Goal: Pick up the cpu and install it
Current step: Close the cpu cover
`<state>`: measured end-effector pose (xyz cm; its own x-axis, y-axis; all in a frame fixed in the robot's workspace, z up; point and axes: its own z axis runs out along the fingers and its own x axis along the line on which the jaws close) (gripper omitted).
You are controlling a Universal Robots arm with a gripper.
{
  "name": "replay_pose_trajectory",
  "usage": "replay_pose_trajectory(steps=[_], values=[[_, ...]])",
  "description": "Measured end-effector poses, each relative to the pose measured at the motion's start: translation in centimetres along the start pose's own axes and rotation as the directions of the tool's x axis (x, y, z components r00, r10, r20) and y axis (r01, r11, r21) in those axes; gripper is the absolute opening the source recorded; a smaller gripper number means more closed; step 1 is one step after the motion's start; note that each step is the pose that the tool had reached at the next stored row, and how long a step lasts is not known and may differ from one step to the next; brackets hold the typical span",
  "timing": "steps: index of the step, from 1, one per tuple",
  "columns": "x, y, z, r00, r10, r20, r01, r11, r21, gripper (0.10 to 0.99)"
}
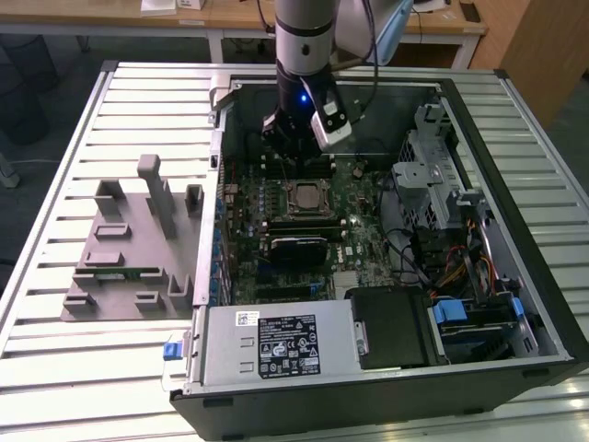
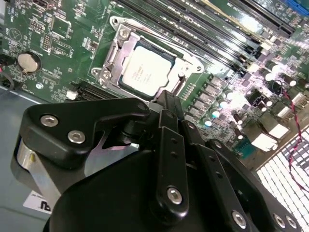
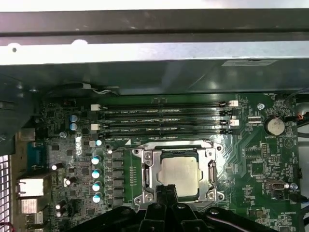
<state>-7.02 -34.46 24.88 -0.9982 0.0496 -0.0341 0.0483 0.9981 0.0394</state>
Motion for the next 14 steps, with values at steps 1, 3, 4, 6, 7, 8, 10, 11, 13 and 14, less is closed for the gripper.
replay_pose_trajectory(steps=[1, 3, 4, 6, 7, 8, 10, 11, 13, 14], values=[[-0.11, 0.01, 0.04, 1.0, 0.0, 0.0, 0.0, 1.0, 0.0, 0.106], [-0.32, 0.02, 0.13, 1.0, 0.0, -0.0001, 0.0, 1.0, 0.0, 0.106], [-0.41, 0.02, 0.18, 1.0, 0.0, -0.0001, 0.0, 1.0, 0.0, 0.106], [-0.6, 0.03, 0.29, 1.0, 0.0, -0.0001, 0.0, 1.0, 0.0, 0.106], [-0.69, 0.04, 0.35, 1.0, 0.0, 0.0, 0.0, 1.0, 0.0, 0.106], [-0.77, 0.04, 0.4, 1.0, 0.0, -0.0001, 0.0, 1.0, 0.0, 0.106], [-0.95, 0.05, 0.51, 1.0, 0.0, -0.0001, 0.0, 1.0, 0.0, 0.106], [-1.03, 0.05, 0.56, 1.0, 0.0, -0.0001, 0.0, 1.0, 0.0, 0.106], [-1.18, 0.06, 0.68, 1.0, 0.0, -0.0001, 0.0, 1.0, 0.0, 0.106], [-1.26, 0.07, 0.74, 1.0, 0.0, -0.0001, 0.0, 1.0, 0.0, 0.106]])
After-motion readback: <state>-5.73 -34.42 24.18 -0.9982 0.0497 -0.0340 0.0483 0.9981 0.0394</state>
